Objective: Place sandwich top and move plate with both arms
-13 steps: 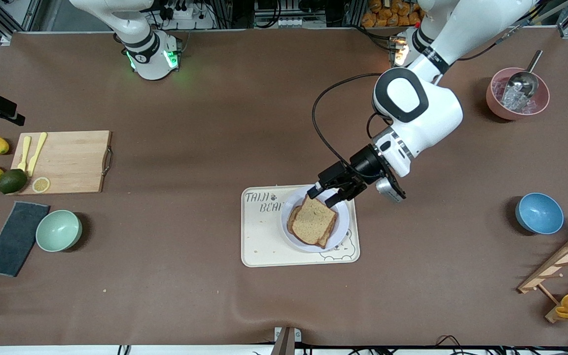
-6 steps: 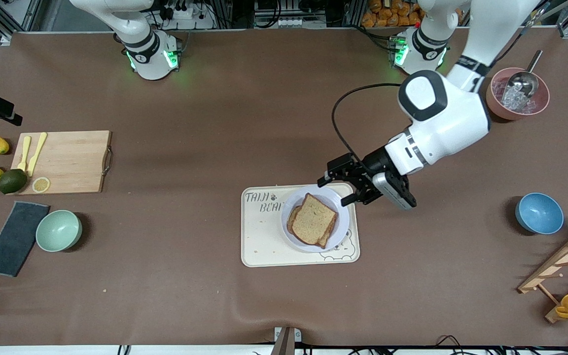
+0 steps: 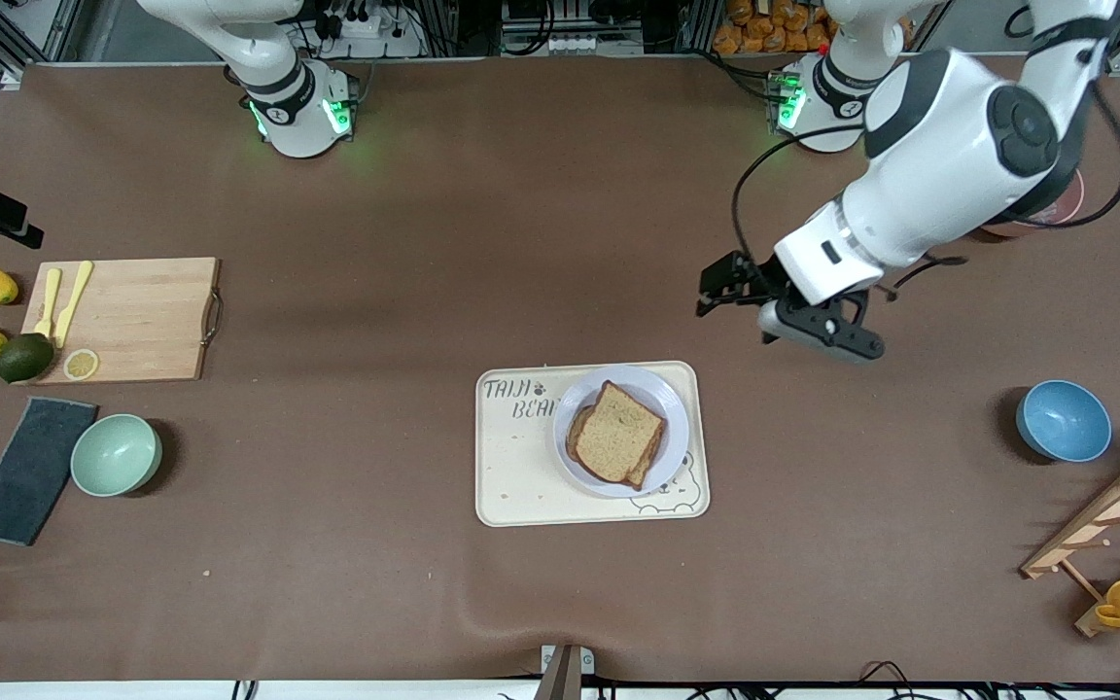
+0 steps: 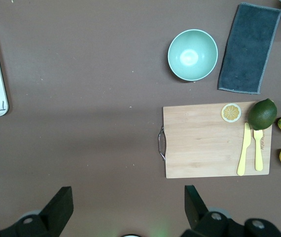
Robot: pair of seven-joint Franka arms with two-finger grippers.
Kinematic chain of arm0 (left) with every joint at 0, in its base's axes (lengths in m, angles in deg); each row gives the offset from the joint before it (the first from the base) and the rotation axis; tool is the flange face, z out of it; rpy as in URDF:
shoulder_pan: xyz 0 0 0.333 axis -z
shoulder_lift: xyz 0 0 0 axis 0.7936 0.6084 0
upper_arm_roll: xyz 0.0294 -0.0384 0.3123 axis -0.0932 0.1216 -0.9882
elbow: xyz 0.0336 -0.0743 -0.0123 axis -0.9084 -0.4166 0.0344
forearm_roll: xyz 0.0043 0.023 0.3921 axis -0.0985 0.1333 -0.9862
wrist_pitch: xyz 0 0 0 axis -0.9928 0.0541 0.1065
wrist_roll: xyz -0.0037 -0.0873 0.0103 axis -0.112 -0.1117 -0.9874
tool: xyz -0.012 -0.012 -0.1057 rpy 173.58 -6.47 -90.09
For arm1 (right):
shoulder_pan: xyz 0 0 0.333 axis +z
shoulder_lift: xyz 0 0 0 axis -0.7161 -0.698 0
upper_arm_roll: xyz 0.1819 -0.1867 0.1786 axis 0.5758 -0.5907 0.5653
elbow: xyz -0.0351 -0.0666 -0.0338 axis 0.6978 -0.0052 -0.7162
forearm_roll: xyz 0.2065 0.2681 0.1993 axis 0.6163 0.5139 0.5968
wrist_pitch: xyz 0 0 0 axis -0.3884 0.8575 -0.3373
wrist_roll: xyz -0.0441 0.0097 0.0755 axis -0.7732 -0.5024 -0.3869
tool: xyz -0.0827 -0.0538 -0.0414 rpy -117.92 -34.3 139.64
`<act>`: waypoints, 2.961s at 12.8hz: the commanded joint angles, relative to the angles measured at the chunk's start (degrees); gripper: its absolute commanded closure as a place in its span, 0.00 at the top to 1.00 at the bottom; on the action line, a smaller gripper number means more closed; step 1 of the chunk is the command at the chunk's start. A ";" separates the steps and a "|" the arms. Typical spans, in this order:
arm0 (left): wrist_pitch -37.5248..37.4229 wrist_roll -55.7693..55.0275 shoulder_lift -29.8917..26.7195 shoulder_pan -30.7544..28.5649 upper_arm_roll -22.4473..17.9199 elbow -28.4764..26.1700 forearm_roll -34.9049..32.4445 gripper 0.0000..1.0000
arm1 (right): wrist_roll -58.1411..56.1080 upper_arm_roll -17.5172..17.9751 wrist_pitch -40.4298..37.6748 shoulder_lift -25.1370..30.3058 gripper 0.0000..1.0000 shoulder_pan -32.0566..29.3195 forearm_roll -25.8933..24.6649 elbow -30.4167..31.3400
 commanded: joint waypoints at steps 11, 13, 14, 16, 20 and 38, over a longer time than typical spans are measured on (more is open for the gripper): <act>-33.51 2.56 -4.06 -10.31 -0.15 16.61 -18.79 1.00 | -0.37 0.32 -0.48 -0.33 1.00 -0.56 0.32 -1.15; -33.68 2.82 -4.84 -10.75 -0.24 16.96 -18.53 1.00 | -0.37 0.32 -0.48 -0.33 1.00 -0.56 0.32 -1.15; -33.69 2.91 -5.19 -11.88 -0.41 16.96 -17.92 1.00 | -0.37 0.32 -0.48 -0.33 1.00 -0.56 0.32 -1.15; -33.60 3.17 -6.85 -12.16 -1.11 16.70 -16.51 1.00 | -0.37 0.32 -0.48 -0.42 1.00 -0.56 0.23 -1.15; -33.42 3.52 -7.92 5.11 -22.24 16.18 -13.79 1.00 | -0.37 0.32 -0.48 -0.33 1.00 -0.56 0.23 -1.15; -24.11 3.53 -13.64 25.45 -47.07 2.90 -8.87 1.00 | -0.37 0.32 -0.48 -0.33 1.00 -0.56 0.23 -1.15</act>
